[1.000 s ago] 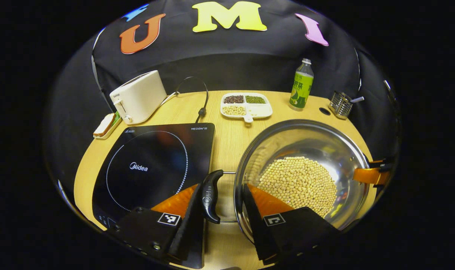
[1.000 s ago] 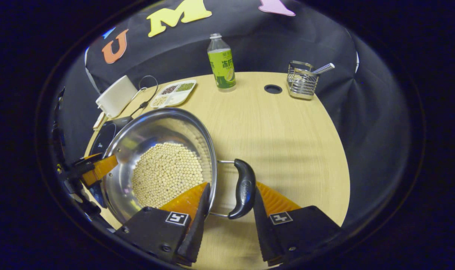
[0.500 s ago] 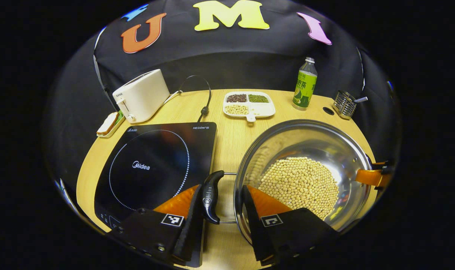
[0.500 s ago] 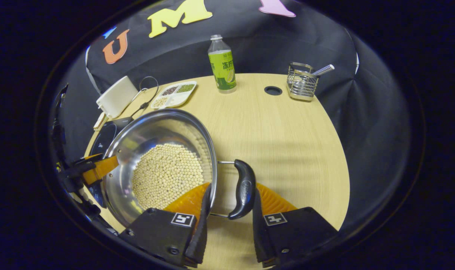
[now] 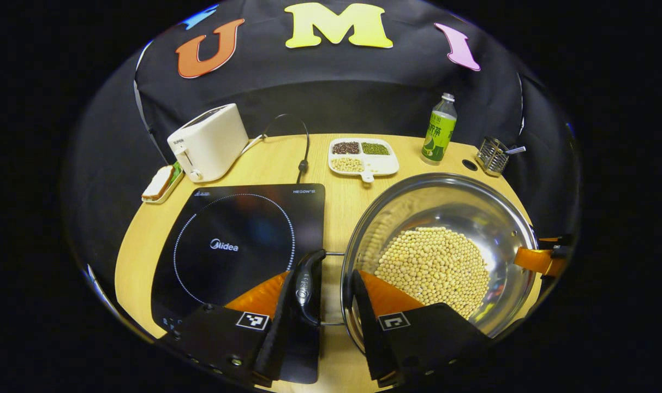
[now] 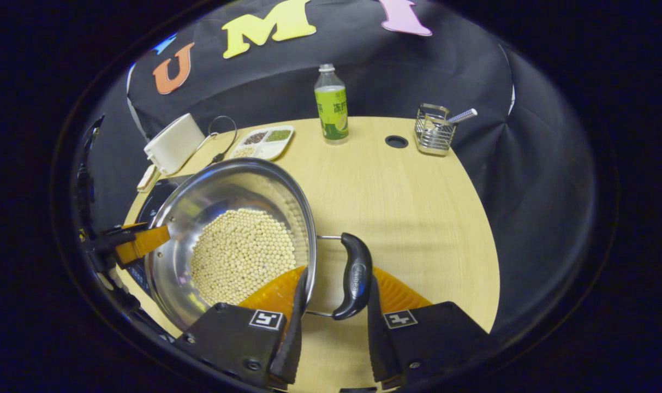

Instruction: First push the handle of the pot to place it horizontally, then grasp the pot with both hands and set it on the induction cooktop.

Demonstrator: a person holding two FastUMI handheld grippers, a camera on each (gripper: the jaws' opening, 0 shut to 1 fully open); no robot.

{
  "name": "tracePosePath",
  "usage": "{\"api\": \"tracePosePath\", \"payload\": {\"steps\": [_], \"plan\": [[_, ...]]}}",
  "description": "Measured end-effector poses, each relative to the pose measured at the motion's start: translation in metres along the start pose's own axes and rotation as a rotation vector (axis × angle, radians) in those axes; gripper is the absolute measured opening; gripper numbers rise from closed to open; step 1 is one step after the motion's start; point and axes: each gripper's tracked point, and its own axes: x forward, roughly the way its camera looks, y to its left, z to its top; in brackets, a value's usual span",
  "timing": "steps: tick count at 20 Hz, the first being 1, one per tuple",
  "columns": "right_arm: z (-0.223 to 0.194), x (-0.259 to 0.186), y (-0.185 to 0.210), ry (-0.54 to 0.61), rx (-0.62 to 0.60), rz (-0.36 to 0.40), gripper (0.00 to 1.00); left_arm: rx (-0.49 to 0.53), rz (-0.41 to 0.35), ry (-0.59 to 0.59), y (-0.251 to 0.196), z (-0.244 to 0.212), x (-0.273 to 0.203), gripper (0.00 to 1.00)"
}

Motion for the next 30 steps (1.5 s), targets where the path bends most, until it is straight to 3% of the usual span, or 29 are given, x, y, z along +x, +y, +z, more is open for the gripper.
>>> {"api": "tracePosePath", "payload": {"steps": [16,24,30], "plan": [[0.017,0.000,0.152,-0.016,-0.038,0.062,0.51,-0.023,0.064,-0.026,0.150,0.011,-0.027,0.58],[0.024,0.022,0.228,0.013,-0.051,0.080,0.51,-0.021,0.089,-0.014,0.224,0.016,-0.014,0.58],[0.028,0.038,0.261,0.034,-0.051,0.075,0.51,-0.033,0.102,-0.005,0.256,0.015,0.002,0.58]]}}
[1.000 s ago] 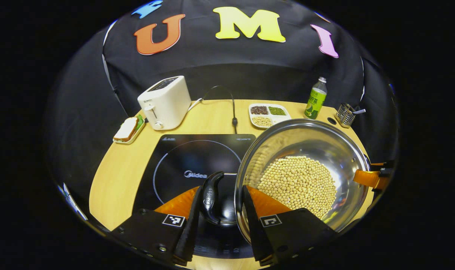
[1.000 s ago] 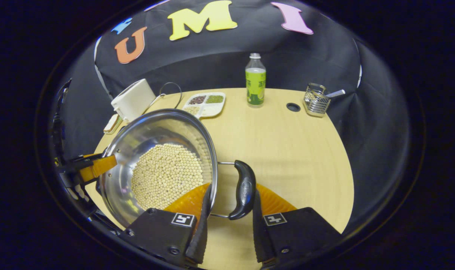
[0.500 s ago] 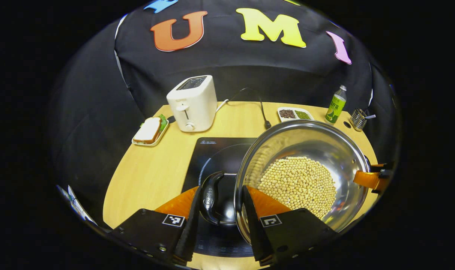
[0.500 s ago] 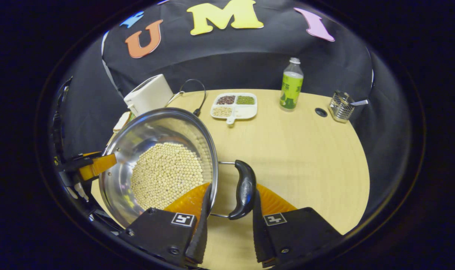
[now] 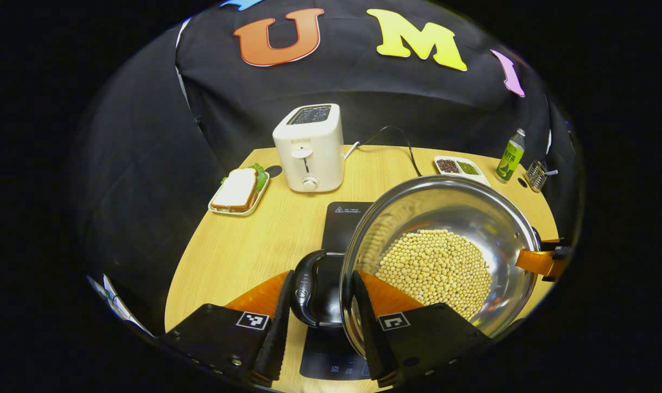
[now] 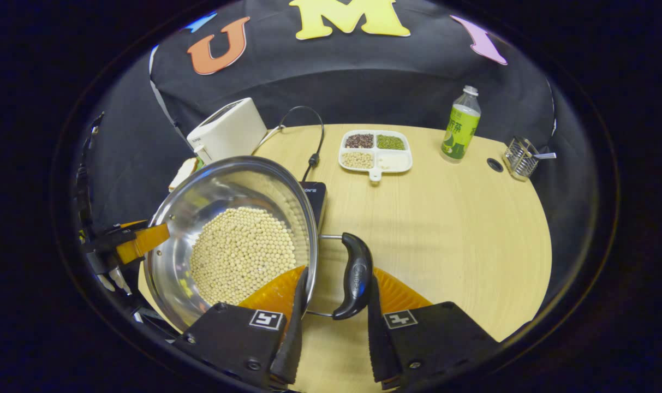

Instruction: First push the handle of the pot to place it horizontally, then grasp the pot with both hands and set it on the induction cooktop.

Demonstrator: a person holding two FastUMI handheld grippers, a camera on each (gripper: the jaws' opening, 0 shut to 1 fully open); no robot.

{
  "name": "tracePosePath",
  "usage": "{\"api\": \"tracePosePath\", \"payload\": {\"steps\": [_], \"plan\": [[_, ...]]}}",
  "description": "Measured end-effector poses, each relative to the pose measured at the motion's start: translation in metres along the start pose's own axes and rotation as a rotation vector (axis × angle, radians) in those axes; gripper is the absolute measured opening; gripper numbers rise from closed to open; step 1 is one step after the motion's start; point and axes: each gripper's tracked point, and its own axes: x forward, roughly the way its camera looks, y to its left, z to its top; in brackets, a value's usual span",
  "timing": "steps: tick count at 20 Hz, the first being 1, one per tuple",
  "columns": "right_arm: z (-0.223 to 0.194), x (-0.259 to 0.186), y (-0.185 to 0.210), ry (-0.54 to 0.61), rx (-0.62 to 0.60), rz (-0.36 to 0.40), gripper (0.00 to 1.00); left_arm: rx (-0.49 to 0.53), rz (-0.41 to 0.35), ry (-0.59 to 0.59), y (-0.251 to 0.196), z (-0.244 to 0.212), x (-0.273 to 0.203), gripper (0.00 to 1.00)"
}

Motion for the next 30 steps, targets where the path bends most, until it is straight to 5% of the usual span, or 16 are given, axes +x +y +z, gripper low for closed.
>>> {"api": "tracePosePath", "payload": {"steps": [30], "plan": [[0.008,0.011,0.010,-0.095,0.013,0.015,0.58,0.031,0.002,-0.102,0.011,-0.001,0.013,0.59]]}}
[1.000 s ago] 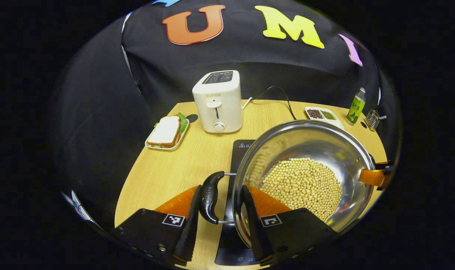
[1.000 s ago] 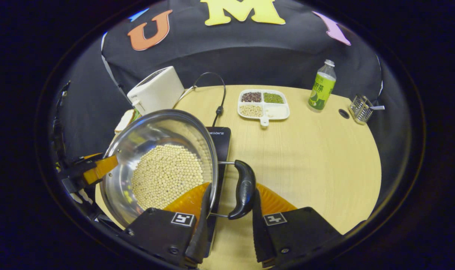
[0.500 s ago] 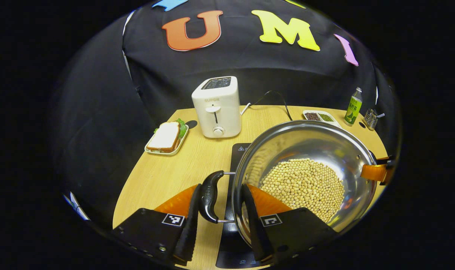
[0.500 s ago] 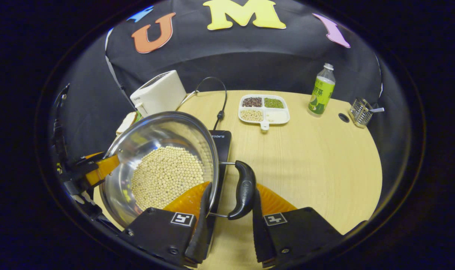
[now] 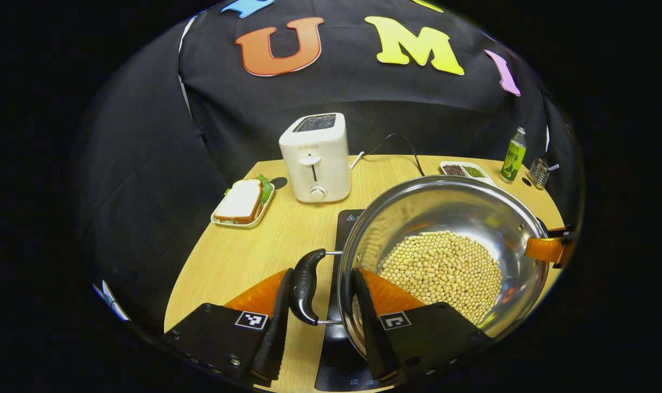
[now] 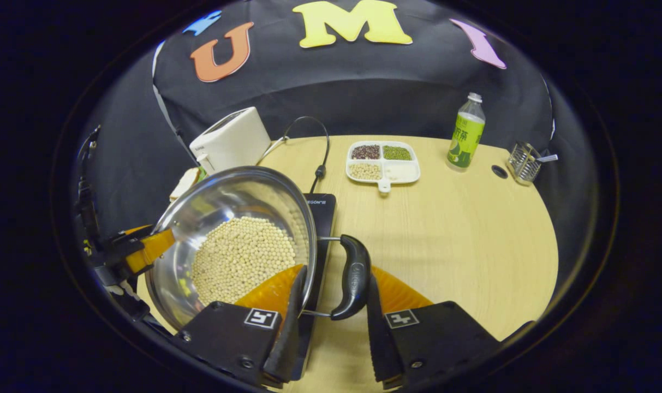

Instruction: First push the handle of the pot to place it horizontally, then grasp the pot with both hands and set it on the induction cooktop.

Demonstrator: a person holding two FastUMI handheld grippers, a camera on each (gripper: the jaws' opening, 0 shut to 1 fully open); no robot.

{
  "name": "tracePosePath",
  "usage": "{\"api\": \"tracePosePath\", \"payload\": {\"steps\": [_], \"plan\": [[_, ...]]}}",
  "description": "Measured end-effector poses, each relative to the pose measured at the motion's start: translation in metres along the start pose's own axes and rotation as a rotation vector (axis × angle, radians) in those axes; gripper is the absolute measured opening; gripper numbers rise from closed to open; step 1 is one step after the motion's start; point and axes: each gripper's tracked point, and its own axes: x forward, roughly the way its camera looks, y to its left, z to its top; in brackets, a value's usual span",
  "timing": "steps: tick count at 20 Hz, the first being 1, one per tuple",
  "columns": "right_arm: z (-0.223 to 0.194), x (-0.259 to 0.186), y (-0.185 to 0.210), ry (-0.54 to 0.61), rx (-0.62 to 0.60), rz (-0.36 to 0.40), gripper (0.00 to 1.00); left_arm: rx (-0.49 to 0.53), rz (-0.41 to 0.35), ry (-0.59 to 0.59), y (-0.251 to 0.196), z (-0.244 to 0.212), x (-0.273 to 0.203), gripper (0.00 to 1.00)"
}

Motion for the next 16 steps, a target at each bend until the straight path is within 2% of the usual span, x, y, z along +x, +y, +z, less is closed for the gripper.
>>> {"api": "tracePosePath", "payload": {"steps": [3,4,6,7,9,16], "plan": [[0.002,-0.001,-0.002,-0.004,-0.018,-0.007,0.64,-0.002,-0.008,-0.006,0.000,0.002,-0.001,0.61],[0.003,-0.002,-0.002,-0.014,-0.031,-0.007,0.69,-0.002,-0.016,-0.006,0.000,0.002,-0.001,0.72],[0.011,-0.007,-0.006,-0.063,-0.073,-0.020,0.76,0.008,-0.011,-0.028,0.004,0.006,-0.005,0.58],[0.017,-0.011,-0.007,-0.091,-0.098,-0.028,0.80,0.019,0.026,-0.049,0.013,0.011,-0.007,0.77],[0.022,-0.019,-0.006,-0.121,-0.126,-0.030,0.80,0.022,0.058,-0.084,0.020,0.019,-0.012,0.98],[0.045,-0.060,-0.010,-0.238,-0.203,-0.020,0.80,0.008,0.083,-0.177,0.017,0.038,-0.054,0.96]]}}
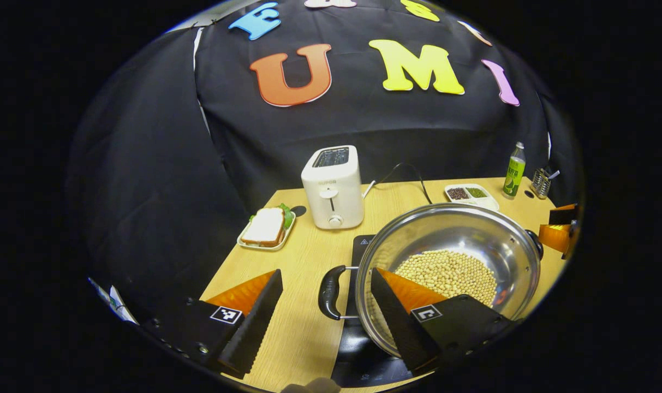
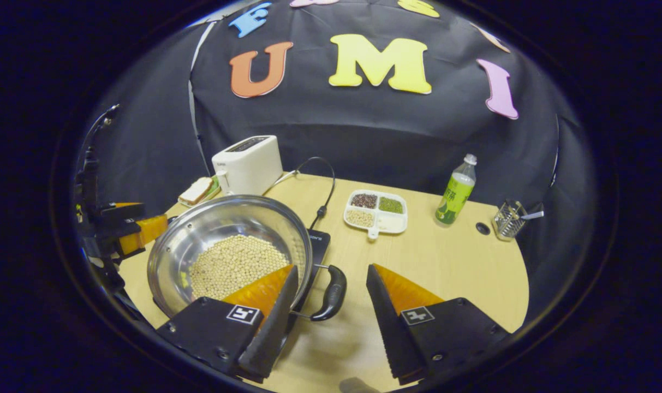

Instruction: First push the handle of the pot to place it horizontally, then grasp the pot with both hands and set it on the induction cooktop.

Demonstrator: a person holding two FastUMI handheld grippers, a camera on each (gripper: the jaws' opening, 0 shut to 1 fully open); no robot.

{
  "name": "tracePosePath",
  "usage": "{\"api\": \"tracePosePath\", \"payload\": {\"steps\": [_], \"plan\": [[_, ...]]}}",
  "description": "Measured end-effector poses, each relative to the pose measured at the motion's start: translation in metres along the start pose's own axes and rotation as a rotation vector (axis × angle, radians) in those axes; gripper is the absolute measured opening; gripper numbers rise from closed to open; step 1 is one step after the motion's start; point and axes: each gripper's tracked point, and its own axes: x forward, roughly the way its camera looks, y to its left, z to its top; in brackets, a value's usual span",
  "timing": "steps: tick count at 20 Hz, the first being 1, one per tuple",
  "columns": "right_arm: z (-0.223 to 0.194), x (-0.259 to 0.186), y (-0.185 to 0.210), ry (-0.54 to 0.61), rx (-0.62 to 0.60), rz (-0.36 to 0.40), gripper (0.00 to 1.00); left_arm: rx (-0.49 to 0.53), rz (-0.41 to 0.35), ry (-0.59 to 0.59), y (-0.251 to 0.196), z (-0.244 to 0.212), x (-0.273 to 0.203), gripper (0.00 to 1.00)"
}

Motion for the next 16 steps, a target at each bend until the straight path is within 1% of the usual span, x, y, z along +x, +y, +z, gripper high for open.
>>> {"api": "tracePosePath", "payload": {"steps": [3,4,5,6,9,10,12,13,16], "plan": [[0.012,-0.021,-0.007,-0.041,0.005,-0.001,0.80,-0.010,0.000,-0.060,-0.004,0.020,-0.029,0.96],[0.016,-0.030,-0.009,-0.056,0.009,0.001,0.81,-0.016,-0.008,-0.082,-0.008,0.028,-0.039,0.96],[0.022,-0.040,-0.012,-0.075,0.014,-0.001,0.80,-0.019,-0.011,-0.110,-0.013,0.035,-0.047,0.96],[0.028,-0.050,-0.016,-0.097,0.015,-0.007,0.81,-0.024,-0.012,-0.135,-0.017,0.044,-0.057,0.96],[0.045,-0.083,-0.026,-0.158,0.007,-0.021,0.80,-0.032,-0.027,-0.202,-0.028,0.068,-0.090,0.96],[0.051,-0.095,-0.029,-0.182,0.011,-0.025,0.82,-0.040,-0.039,-0.222,-0.034,0.076,-0.100,0.96],[0.057,-0.118,-0.037,-0.210,0.020,-0.040,0.96,-0.059,-0.057,-0.247,-0.047,0.087,-0.118,0.96],[0.060,-0.129,-0.042,-0.226,0.023,-0.048,1.00,-0.065,-0.064,-0.258,-0.051,0.090,-0.126,0.96],[0.068,-0.162,-0.059,-0.271,0.040,-0.069,1.00,-0.062,-0.087,-0.307,-0.069,0.109,-0.151,0.96]]}}
